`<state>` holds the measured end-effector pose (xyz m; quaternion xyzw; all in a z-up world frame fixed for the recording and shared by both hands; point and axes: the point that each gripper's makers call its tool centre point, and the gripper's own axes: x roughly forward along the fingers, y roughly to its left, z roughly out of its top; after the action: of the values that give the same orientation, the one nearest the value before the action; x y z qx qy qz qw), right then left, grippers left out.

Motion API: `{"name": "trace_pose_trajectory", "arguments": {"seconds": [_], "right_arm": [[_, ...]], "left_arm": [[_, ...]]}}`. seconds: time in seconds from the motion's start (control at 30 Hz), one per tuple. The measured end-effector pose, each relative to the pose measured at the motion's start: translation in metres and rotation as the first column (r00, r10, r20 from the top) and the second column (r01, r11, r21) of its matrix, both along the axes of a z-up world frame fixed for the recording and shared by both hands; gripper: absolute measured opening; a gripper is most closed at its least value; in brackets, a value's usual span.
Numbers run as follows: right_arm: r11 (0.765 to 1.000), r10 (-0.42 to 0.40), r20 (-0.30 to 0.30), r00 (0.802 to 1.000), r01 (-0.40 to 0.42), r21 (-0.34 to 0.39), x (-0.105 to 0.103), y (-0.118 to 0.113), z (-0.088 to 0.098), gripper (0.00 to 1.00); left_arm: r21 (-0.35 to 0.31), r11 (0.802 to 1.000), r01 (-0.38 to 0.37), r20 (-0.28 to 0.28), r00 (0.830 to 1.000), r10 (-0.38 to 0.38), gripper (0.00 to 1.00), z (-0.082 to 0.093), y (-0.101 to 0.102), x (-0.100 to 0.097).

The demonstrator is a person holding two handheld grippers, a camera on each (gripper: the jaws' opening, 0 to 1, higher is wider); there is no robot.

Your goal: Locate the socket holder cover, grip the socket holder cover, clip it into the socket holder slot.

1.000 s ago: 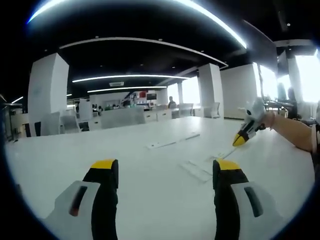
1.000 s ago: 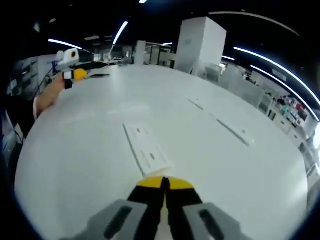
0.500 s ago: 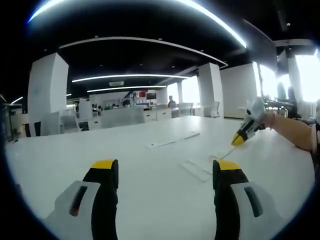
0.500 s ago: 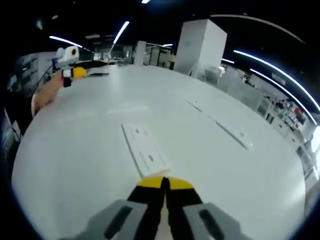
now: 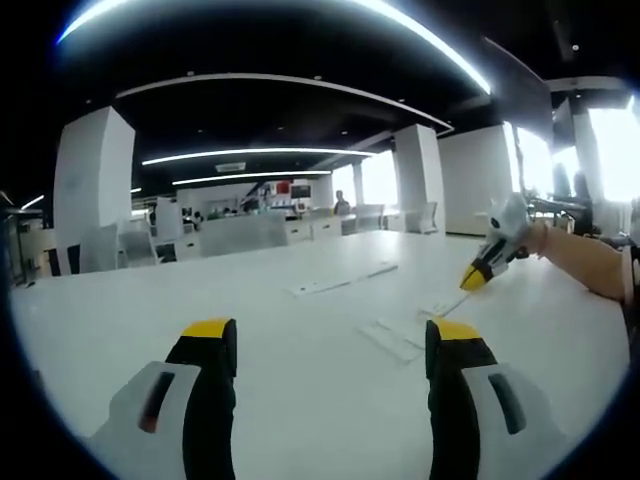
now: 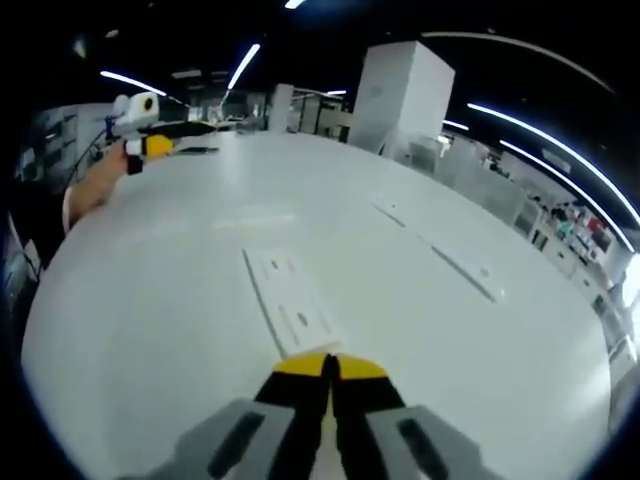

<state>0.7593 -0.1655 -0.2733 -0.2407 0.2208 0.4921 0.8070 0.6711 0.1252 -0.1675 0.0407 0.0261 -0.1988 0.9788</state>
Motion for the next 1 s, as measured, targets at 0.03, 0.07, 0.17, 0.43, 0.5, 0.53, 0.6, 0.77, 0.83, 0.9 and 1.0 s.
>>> {"name": "trace_pose_trajectory", "arguments": {"seconds": [0.03, 0.07, 0.17, 0.43, 0.5, 0.53, 0.6, 0.77, 0.83, 0.9, 1.0], "right_arm": [[1.000, 0.001, 0.001, 1.000, -0.001, 0.001, -0.0004, 0.0003, 0.0000, 0.04], [1.000, 0.001, 0.003, 1.000, -0.001, -0.002, -0.0006, 0.0005, -0.0001, 0.04], [1.000, 0.004, 0.008, 1.000, -0.003, -0.007, -0.0008, 0.0007, -0.0002, 0.04], [1.000, 0.004, 0.007, 1.000, -0.004, 0.001, -0.0014, 0.0014, 0.0000, 0.04], [1.000, 0.003, 0.006, 1.000, -0.003, 0.004, -0.0017, 0.0014, -0.0001, 0.04], [1.000, 0.004, 0.006, 1.000, -0.004, 0.005, -0.0019, 0.0014, -0.0001, 0.04], [1.000, 0.003, 0.005, 1.000, -0.003, 0.005, -0.0028, 0.0016, -0.0002, 0.04], [1.000, 0.010, 0.012, 1.000, -0.009, -0.015, -0.0051, 0.0017, -0.0006, 0.04], [1.000, 0.010, 0.008, 1.000, -0.009, -0.009, -0.0037, 0.0013, -0.0003, 0.04], [1.000, 0.008, 0.004, 1.000, -0.008, -0.002, -0.0037, 0.0012, -0.0003, 0.04], [1.000, 0.008, 0.001, 1.000, -0.008, 0.004, -0.0044, 0.0016, -0.0005, 0.04]], "left_arm": [[0.001, 1.000, 0.000, 0.000, 1.000, 0.000, 0.76, -0.0001, -0.0001, 0.0000], [0.002, 1.000, 0.000, -0.001, 1.000, 0.000, 0.76, -0.0003, -0.0003, 0.0000], [0.004, 1.000, 0.002, -0.001, 1.000, -0.002, 0.76, -0.0006, -0.0009, -0.0001], [0.007, 1.000, 0.004, -0.005, 1.000, -0.004, 0.76, -0.0015, -0.0016, 0.0001], [0.007, 1.000, 0.006, -0.006, 1.000, -0.006, 0.76, -0.0018, -0.0023, -0.0001], [0.008, 1.000, 0.006, -0.006, 1.000, -0.006, 0.76, -0.0018, -0.0022, -0.0001], [0.009, 1.000, 0.007, -0.006, 1.000, -0.007, 0.76, -0.0020, -0.0023, -0.0001], [0.010, 1.000, 0.007, -0.006, 1.000, -0.007, 0.76, -0.0020, -0.0024, -0.0004], [0.010, 1.000, 0.008, -0.007, 1.000, -0.007, 0.76, -0.0023, -0.0025, -0.0004], [0.011, 1.000, 0.008, -0.008, 1.000, -0.008, 0.76, -0.0028, -0.0026, -0.0004], [0.011, 1.000, 0.008, -0.009, 1.000, -0.008, 0.76, -0.0031, -0.0026, -0.0003]]}}
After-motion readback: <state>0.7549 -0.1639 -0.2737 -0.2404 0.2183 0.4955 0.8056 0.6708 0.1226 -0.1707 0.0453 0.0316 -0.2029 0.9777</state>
